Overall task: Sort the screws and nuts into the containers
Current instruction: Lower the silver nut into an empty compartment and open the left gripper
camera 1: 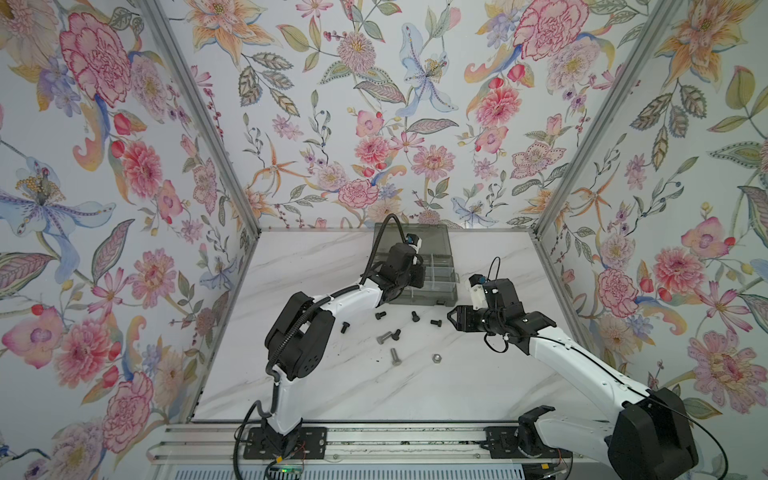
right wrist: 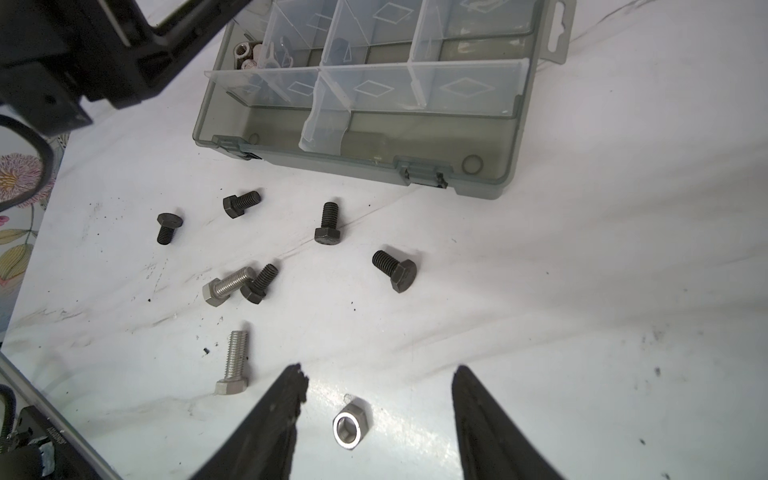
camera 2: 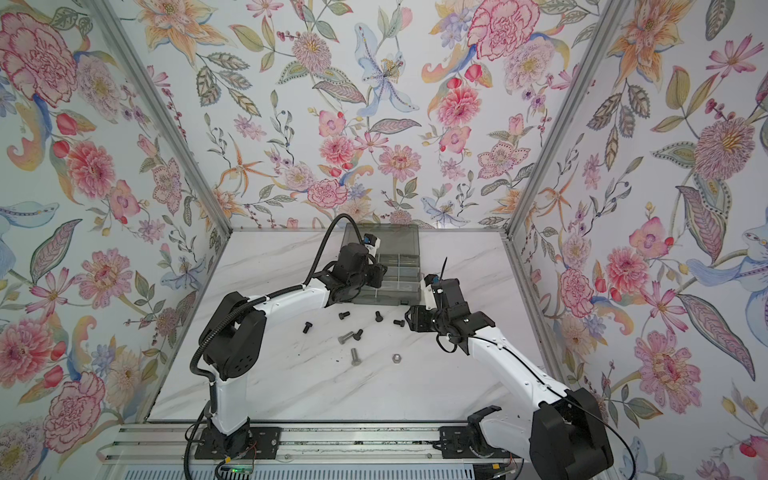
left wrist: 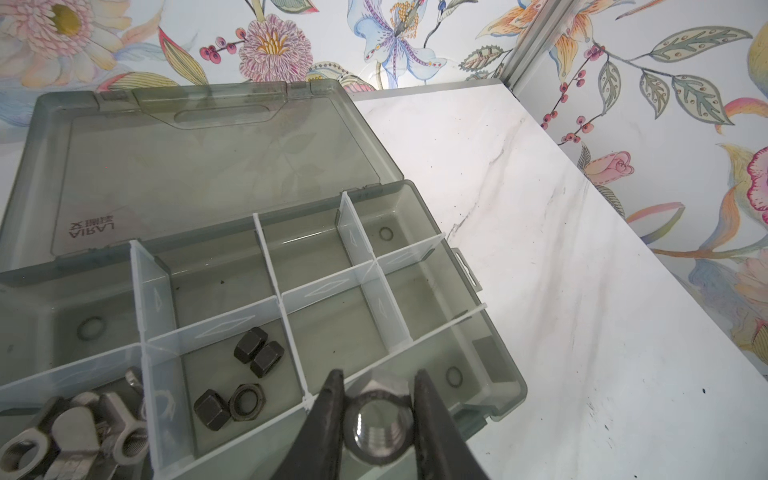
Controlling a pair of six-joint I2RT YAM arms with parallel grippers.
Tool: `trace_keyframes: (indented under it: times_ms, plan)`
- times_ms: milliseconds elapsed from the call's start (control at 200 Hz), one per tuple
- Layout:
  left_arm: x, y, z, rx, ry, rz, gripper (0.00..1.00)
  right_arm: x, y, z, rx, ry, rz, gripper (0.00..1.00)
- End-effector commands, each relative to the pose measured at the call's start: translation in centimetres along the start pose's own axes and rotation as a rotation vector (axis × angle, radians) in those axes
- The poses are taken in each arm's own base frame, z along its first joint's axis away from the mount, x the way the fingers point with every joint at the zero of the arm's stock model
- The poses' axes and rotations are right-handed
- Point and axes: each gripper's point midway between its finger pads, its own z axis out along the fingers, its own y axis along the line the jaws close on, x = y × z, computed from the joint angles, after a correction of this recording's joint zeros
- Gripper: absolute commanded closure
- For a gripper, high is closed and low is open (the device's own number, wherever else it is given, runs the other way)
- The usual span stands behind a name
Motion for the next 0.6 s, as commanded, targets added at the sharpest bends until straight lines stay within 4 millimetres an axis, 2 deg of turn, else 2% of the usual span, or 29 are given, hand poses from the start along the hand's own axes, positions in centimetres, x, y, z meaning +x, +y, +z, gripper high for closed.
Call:
trace_keyframes:
  times_ms: [0, 345, 595]
  plan:
    - [-0.8, -0.4, 1.5, 0.042, -0.018, 0.018, 1.00, 0.3, -0.5, -0.2, 0.015, -0.002, 0.018, 0.40]
    - [0.7, -0.1, 4.6, 0.039, 0.036, 0.029, 1.00, 0.5, -0.7, 0.0, 0.019, 0.008, 0.028, 0.39]
    - [1.2, 1.4, 5.9, 0.000, 0.062, 0.034, 1.00, 0.7, -0.7, 0.1, 0.015, 0.013, 0.027, 0.39]
